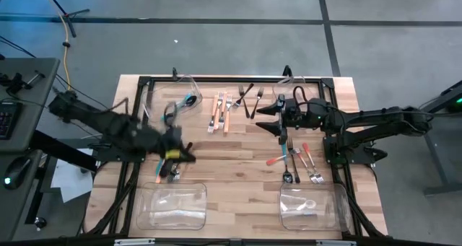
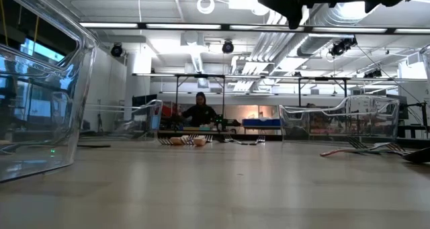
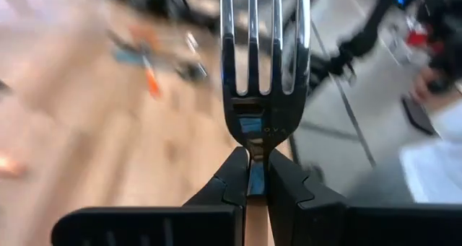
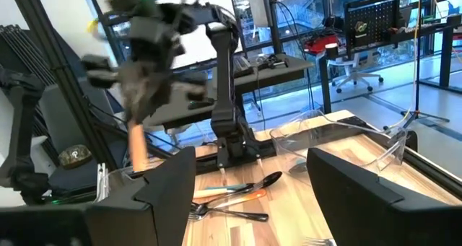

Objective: Sort silverware by color (type)
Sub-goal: Put the light orange fork into the bottom left transparent bin

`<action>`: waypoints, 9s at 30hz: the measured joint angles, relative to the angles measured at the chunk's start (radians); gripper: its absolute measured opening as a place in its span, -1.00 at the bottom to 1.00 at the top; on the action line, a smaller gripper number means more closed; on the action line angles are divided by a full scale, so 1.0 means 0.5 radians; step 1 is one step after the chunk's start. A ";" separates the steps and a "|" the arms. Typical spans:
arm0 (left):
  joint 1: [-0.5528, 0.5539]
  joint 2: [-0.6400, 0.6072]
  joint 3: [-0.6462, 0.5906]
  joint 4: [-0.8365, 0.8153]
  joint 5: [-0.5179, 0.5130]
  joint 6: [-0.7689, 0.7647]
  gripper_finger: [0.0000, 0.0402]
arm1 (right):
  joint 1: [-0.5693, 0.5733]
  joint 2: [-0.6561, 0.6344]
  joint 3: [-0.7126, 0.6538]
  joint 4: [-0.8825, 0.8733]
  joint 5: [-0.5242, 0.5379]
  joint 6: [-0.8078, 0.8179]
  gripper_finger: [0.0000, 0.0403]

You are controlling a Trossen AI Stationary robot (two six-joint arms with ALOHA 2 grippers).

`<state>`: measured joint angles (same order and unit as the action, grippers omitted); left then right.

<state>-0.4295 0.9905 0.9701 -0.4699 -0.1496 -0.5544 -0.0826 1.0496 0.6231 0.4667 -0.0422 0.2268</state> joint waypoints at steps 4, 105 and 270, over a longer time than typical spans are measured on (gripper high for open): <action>-0.337 0.187 0.014 -0.027 -0.020 -0.382 -0.94 | 0.000 0.001 0.000 -0.021 0.000 0.000 0.24; -0.627 0.677 0.014 -0.383 0.629 -0.600 -0.12 | -0.005 0.001 0.000 -0.178 0.034 -0.016 0.24; 0.976 0.049 -0.609 2.552 0.062 0.871 -0.12 | -0.082 1.882 1.845 -2.863 0.963 0.492 -0.78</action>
<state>0.0586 1.0153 0.6655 0.8062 -0.1188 -0.1188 -0.1238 1.9905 1.5456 -0.9645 0.4391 0.4729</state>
